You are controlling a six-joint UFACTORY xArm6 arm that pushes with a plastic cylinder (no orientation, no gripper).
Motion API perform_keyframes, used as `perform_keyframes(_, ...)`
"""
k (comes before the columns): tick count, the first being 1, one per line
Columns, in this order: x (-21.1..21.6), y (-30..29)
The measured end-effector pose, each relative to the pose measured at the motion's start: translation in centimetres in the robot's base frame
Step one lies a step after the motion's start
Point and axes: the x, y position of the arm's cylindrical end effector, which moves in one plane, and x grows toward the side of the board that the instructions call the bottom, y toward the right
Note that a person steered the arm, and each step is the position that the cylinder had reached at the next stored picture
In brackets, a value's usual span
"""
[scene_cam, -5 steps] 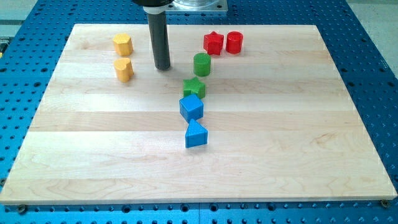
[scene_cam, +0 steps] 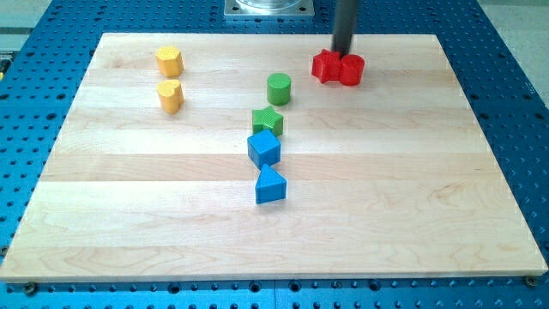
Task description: Push the red star right to the yellow hexagon
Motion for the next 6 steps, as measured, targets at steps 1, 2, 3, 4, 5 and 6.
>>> perform_keyframes(1,3.5,2.1)
perform_keyframes(2,6.0,-1.4)
perform_keyframes(3,2.8,-1.6)
perform_keyframes(4,0.1,-2.1)
perform_keyframes(5,0.4,-6.9)
perform_keyframes(6,0.3,-0.5)
